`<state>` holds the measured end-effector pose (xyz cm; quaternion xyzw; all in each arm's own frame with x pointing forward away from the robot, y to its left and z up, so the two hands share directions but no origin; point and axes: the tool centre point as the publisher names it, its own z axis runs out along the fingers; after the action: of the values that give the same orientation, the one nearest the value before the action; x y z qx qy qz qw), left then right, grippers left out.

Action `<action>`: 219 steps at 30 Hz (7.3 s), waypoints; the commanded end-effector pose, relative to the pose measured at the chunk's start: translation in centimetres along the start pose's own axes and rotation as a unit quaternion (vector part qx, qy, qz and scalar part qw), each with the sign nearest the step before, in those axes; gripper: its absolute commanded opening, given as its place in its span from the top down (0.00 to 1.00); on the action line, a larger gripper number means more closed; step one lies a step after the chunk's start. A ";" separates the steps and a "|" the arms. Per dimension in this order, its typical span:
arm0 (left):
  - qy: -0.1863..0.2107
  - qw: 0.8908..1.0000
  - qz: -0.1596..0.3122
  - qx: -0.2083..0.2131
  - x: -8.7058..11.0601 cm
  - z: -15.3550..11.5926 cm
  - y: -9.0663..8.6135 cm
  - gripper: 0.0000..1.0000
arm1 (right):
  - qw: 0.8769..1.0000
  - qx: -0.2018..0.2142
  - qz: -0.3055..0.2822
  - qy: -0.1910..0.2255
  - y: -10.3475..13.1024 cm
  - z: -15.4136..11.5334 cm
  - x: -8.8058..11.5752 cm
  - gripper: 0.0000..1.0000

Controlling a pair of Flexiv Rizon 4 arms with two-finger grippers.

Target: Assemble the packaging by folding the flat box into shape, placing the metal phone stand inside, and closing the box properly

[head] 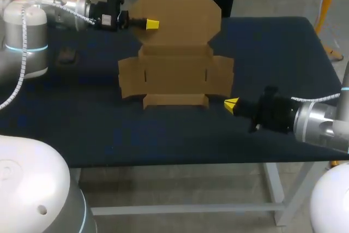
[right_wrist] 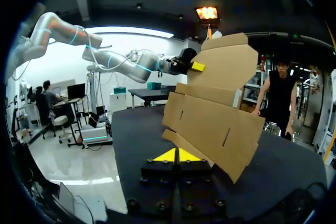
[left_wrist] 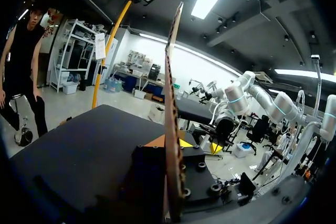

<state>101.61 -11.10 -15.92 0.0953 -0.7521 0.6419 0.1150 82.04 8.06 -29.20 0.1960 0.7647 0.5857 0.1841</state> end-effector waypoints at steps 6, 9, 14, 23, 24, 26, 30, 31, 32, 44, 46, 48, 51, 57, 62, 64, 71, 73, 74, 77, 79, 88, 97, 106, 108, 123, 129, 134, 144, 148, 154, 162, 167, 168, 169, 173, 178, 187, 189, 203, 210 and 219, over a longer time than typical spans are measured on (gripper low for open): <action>0.010 1.000 0.016 0.003 -0.5 0.0 0.2 1.00 | 1.000 0.001 0.000 -0.021 -0.6 1.8 0.5 1.00; -0.005 1.000 0.022 0.002 -0.4 0.0 0.4 1.00 | 1.000 0.000 0.002 -0.031 -0.9 2.6 0.6 1.00; -0.016 0.999 0.028 -0.003 -0.1 0.0 0.4 1.00 | 1.000 0.003 0.005 -0.030 -1.2 3.5 0.7 1.00; -0.027 0.998 0.054 -0.006 0.6 0.2 0.8 1.00 | 0.999 0.009 -0.002 -0.043 -1.5 4.7 1.0 1.00; -0.029 0.998 0.056 -0.006 0.7 0.2 0.9 1.00 | 0.999 0.011 -0.003 -0.047 -1.6 4.9 1.1 1.00; -0.034 0.998 0.060 -0.006 0.7 0.2 1.1 1.00 | 0.999 0.015 -0.001 -0.052 -1.8 5.2 1.1 1.00; -0.036 0.997 0.064 -0.003 0.7 0.2 1.5 1.00 | 0.997 0.022 0.036 -0.061 -2.4 5.9 0.9 1.00; -0.035 0.997 0.064 -0.003 0.7 0.2 1.6 1.00 | 0.997 0.022 0.036 -0.061 -2.4 5.9 0.9 1.00; -0.035 0.997 0.065 -0.002 0.7 0.2 1.7 1.00 | 0.997 0.022 0.036 -0.061 -2.4 5.9 0.9 1.00; -0.023 0.997 0.065 -0.023 0.6 0.2 1.6 1.00 | 0.997 0.022 0.036 -0.061 -2.4 5.9 0.9 1.00; -0.023 0.997 0.065 -0.023 0.6 0.2 1.6 1.00 | 0.997 0.014 0.034 -0.068 -2.5 6.3 0.5 1.00; -0.023 0.997 0.065 -0.023 0.6 0.2 1.6 1.00 | 0.997 0.008 0.035 -0.071 -2.7 7.3 0.3 1.00; -0.023 0.997 0.065 -0.023 0.6 0.2 1.6 1.00 | 0.996 0.002 0.043 -0.076 -3.1 8.9 0.2 1.00; -0.023 0.997 0.065 -0.023 0.6 0.2 1.6 1.00 | 0.994 0.010 0.051 -0.091 -3.4 11.7 0.1 1.00; -0.023 0.997 0.065 -0.023 0.6 0.2 1.6 1.00 | 0.993 0.018 0.062 -0.102 -3.7 14.2 0.3 1.00; -0.023 0.997 0.065 -0.023 0.6 0.2 1.6 1.00 | 0.992 0.019 0.069 -0.103 -3.9 15.0 0.3 1.00; -0.023 0.997 0.065 -0.023 0.6 0.2 1.6 1.00 | 0.990 0.026 0.077 -0.119 -4.7 17.4 -0.3 1.00; -0.023 0.997 0.065 -0.023 0.6 0.2 1.6 1.00 | 0.989 0.027 0.080 -0.121 -5.1 17.9 -0.6 1.00; -0.023 0.997 0.065 -0.023 0.6 0.2 1.6 1.00 | 0.988 0.029 0.082 -0.125 -5.3 18.2 -0.6 1.00; -0.023 0.997 0.065 -0.023 0.6 0.2 1.6 1.00 | 0.988 0.033 0.081 -0.130 -5.7 18.9 -0.9 1.00; -0.023 0.997 0.065 -0.023 0.6 0.2 1.6 1.00 | 0.987 0.038 0.078 -0.136 -5.9 19.3 -1.1 1.00; -0.023 0.997 0.065 -0.023 0.6 0.2 1.6 1.00 | 0.983 0.060 0.063 -0.159 -6.3 21.2 -1.8 1.00; -0.023 0.997 0.065 -0.023 0.6 0.2 1.6 1.00 | 0.979 0.074 0.061 -0.177 -7.0 22.1 -2.5 1.00; -0.023 0.997 0.065 -0.023 0.6 0.2 1.6 1.00 | 0.978 0.079 0.068 -0.182 -7.7 22.4 -2.8 1.00; -0.023 0.997 0.065 -0.023 0.6 0.2 1.6 1.00 | 0.977 0.081 0.069 -0.183 -7.8 22.4 -2.7 1.00; -0.023 0.997 0.065 -0.023 0.6 0.2 1.6 1.00 | 0.975 0.085 0.081 -0.191 -8.7 22.3 -3.0 1.00; -0.022 0.997 0.068 -0.024 0.7 0.2 1.7 1.00 | 0.975 0.085 0.081 -0.191 -8.7 22.3 -3.0 1.00; -0.024 0.997 0.071 -0.025 1.2 0.1 1.9 1.00 | 0.975 0.085 0.081 -0.191 -8.7 22.3 -3.0 1.00; -0.020 0.996 0.078 -0.036 2.4 0.6 2.7 1.00 | 0.975 0.085 0.081 -0.191 -8.7 22.3 -3.0 1.00; -0.019 0.996 0.081 -0.040 2.9 0.8 3.1 1.00 | 0.975 0.085 0.081 -0.191 -8.7 22.3 -3.0 1.00; -0.017 0.994 0.100 -0.043 3.8 1.3 3.8 1.00 | 0.975 0.085 0.081 -0.191 -8.7 22.3 -3.0 1.00; -0.009 0.990 0.139 -0.032 4.1 1.6 4.6 1.00 | 0.975 0.085 0.081 -0.191 -8.7 22.3 -3.0 1.00; -0.009 0.986 0.166 -0.025 3.8 1.6 4.9 1.00 | 0.975 0.085 0.081 -0.191 -8.7 22.3 -3.0 1.00; -0.006 0.985 0.171 -0.024 3.8 1.6 5.0 1.00 | 0.975 0.085 0.081 -0.191 -8.7 22.3 -3.0 1.00; -0.007 0.984 0.174 -0.024 3.9 1.7 5.1 1.00 | 0.975 0.085 0.081 -0.191 -8.7 22.3 -3.0 1.00; -0.007 0.984 0.177 -0.023 4.0 1.7 5.3 1.00 | 0.975 0.085 0.081 -0.191 -8.7 22.3 -3.0 1.00; -0.005 0.987 0.156 -0.023 4.0 1.8 5.5 1.00 | 0.975 0.085 0.081 -0.191 -8.7 22.3 -3.0 1.00; -0.012 0.991 0.132 -0.029 4.3 1.7 5.6 1.00 | 0.975 0.085 0.081 -0.191 -8.7 22.3 -3.0 1.00; -0.015 0.992 0.124 -0.029 4.5 1.6 5.7 1.00 | 0.975 0.085 0.081 -0.191 -8.7 22.3 -3.0 1.00; -0.017 0.996 0.087 -0.032 4.8 1.4 7.1 1.00 | 0.975 0.085 0.081 -0.191 -8.7 22.3 -3.0 1.00; -0.016 0.997 0.070 -0.041 4.9 1.6 7.7 1.00 | 0.975 0.085 0.081 -0.191 -8.7 22.3 -3.0 1.00; -0.015 0.997 0.063 -0.050 4.8 1.6 8.2 1.00 | 0.975 0.085 0.081 -0.191 -8.7 22.3 -3.0 1.00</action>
<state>94.50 -11.43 -22.14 0.0523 -0.7883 0.6095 0.0658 95.38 22.69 -42.63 0.3804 0.7452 0.4824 0.2592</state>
